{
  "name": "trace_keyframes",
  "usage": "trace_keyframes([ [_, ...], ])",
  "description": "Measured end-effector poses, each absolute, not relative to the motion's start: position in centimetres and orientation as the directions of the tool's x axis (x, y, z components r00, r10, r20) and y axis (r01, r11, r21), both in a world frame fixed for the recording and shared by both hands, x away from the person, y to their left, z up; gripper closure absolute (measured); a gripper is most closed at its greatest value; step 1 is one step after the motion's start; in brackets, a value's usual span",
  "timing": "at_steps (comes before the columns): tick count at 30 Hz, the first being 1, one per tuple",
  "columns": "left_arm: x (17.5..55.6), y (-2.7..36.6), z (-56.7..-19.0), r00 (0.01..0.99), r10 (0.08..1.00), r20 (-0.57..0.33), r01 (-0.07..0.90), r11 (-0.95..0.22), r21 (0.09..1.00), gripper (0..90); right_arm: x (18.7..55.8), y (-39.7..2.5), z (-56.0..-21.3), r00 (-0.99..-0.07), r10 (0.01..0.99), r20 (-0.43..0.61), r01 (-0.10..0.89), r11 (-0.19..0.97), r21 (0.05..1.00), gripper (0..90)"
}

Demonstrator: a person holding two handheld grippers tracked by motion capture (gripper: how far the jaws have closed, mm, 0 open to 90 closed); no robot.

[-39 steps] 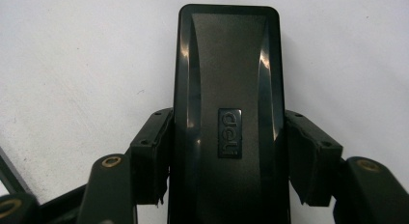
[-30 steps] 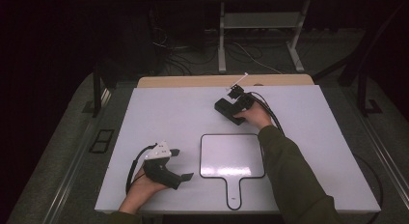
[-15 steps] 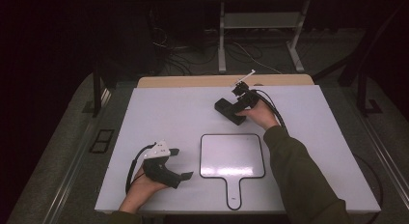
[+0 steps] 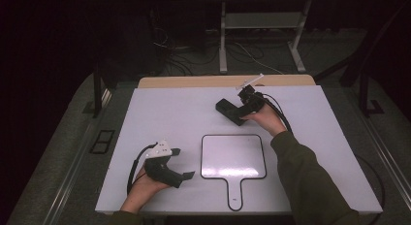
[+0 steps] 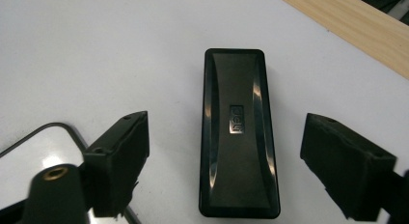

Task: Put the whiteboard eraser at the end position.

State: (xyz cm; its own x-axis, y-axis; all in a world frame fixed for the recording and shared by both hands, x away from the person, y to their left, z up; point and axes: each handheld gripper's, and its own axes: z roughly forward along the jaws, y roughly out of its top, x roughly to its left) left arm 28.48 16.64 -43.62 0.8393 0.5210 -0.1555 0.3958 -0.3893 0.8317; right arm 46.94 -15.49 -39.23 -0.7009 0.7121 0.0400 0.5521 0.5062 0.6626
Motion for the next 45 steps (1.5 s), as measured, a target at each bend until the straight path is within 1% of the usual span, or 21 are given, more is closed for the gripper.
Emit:
trace_keyframes([
  [3,28.5,16.7,-43.6,0.839,0.521,-0.16,0.399,-0.387,0.832,0.0,46.4,-15.6,-39.0,-0.706,0.706,0.053,0.545,0.495,0.677,12.7],
  [16,28.3,16.5,-43.6,0.842,0.515,-0.159,0.395,-0.388,0.833,0.0,44.0,-17.0,-38.9,-0.711,0.699,0.077,0.532,0.462,0.71,12.7],
  [21,28.3,16.5,-43.6,0.843,0.515,-0.158,0.394,-0.39,0.832,0.0,43.0,-18.2,-39.1,-0.712,0.699,0.072,0.505,0.439,0.743,12.7],
  [23,28.3,16.5,-43.6,0.843,0.514,-0.159,0.396,-0.391,0.831,0.0,42.5,-18.7,-39.1,-0.707,0.7,0.095,0.515,0.419,0.748,12.8],
  [25,28.3,16.5,-43.6,0.843,0.514,-0.16,0.396,-0.391,0.831,0.0,41.9,-19.2,-39.3,-0.706,0.701,0.097,0.509,0.407,0.758,12.8],
  [33,28.3,16.5,-43.6,0.845,0.511,-0.156,0.393,-0.397,0.829,0.0,39.9,-20.7,-39.9,-0.704,0.703,0.1,0.5,0.391,0.773,12.1],
  [45,28.2,16.5,-43.6,0.844,0.513,-0.157,0.395,-0.395,0.829,0.0,36.7,-22.9,-40.7,-0.689,0.715,0.12,0.487,0.333,0.807,10.6],
])
